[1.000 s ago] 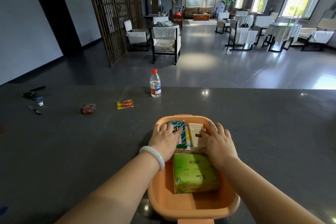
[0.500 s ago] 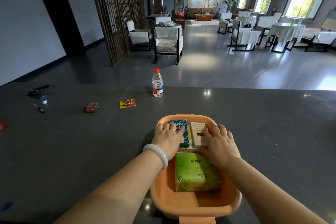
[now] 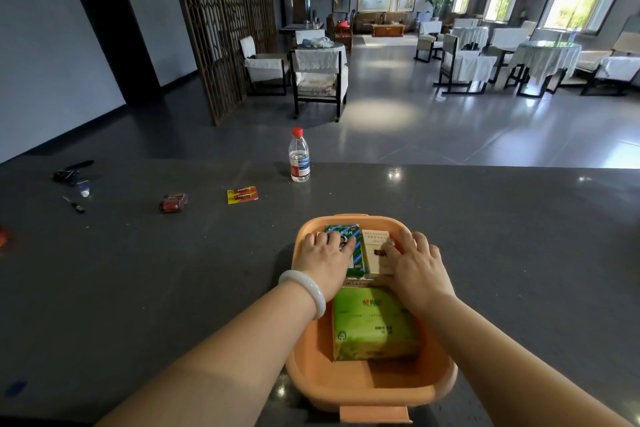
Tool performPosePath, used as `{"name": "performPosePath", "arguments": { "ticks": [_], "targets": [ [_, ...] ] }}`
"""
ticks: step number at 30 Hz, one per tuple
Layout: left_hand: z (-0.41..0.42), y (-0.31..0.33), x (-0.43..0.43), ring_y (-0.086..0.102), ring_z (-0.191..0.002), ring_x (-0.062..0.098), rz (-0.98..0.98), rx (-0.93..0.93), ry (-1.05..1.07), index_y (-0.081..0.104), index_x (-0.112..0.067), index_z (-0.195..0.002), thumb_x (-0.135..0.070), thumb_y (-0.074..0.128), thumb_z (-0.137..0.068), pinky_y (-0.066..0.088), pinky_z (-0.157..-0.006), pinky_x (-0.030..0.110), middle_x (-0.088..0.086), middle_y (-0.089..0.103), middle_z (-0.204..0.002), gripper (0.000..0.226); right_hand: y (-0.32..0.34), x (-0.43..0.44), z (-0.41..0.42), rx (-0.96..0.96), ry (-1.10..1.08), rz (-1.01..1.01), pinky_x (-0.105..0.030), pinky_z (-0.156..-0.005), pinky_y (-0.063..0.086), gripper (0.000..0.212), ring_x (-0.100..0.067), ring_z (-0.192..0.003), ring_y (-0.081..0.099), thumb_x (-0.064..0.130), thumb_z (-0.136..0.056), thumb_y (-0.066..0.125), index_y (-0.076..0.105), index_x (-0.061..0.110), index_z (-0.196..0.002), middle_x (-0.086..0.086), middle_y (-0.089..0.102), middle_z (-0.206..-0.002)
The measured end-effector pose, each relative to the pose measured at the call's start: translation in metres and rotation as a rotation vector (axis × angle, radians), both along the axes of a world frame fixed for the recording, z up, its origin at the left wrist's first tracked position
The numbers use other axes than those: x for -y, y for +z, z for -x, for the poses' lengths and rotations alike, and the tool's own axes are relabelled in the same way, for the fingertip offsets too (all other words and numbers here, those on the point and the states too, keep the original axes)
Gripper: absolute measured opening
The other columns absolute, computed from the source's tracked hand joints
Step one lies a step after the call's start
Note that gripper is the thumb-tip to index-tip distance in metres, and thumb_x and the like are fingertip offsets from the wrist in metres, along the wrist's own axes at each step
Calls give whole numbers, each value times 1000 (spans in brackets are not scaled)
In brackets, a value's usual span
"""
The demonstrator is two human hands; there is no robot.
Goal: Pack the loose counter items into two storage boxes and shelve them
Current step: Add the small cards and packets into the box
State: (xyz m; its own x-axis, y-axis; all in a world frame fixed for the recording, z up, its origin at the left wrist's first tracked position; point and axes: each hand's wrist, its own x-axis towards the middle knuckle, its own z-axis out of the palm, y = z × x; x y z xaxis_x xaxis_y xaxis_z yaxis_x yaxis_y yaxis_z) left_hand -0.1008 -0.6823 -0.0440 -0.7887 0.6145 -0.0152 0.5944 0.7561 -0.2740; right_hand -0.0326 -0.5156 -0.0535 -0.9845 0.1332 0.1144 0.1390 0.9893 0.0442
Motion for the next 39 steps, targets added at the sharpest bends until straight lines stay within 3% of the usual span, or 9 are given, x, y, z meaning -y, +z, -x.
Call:
{"name": "performPosePath", "arguments": {
  "ticks": [27, 32, 35, 39],
  "targets": [
    [-7, 6, 0, 41, -127, 34, -5, -15, 10, 16, -19, -154, -26, 38, -102, 32, -107, 49, 14, 34, -145, 57, 6, 2, -5, 16, 8, 50, -41, -107, 28, 77, -28, -133, 24, 70, -84, 48, 30, 27, -145, -3, 20, -151],
    [-6, 16, 3, 38, -129, 32, -9, -29, -9, 17, -19, -154, -58, 52, -91, 28, -109, 47, 11, 36, -144, 82, 27, 11, -7, 16, 85, 80, -41, -116, 15, 81, -28, -143, 15, 72, -83, 46, 30, 24, -146, -6, 20, -156],
    [-9, 28, 10, 35, -131, 32, -40, -81, -21, 19, -18, -153, -64, 48, -90, 24, -110, 48, 11, 36, -145, 83, 39, 23, -3, -41, 167, 73, -40, -118, 9, 69, -26, -145, 15, 53, -91, 50, 29, 21, -148, -6, 21, -158],
    [-9, 45, 33, 38, -128, 34, -3, -182, 56, 26, -13, -149, -43, 42, -99, 28, -107, 48, 13, 40, -141, 61, 49, 45, 11, -14, 239, 70, -39, -121, 12, 67, -24, -145, 17, 37, -94, 52, 22, 18, -151, -5, 23, -157]
  ]
}}
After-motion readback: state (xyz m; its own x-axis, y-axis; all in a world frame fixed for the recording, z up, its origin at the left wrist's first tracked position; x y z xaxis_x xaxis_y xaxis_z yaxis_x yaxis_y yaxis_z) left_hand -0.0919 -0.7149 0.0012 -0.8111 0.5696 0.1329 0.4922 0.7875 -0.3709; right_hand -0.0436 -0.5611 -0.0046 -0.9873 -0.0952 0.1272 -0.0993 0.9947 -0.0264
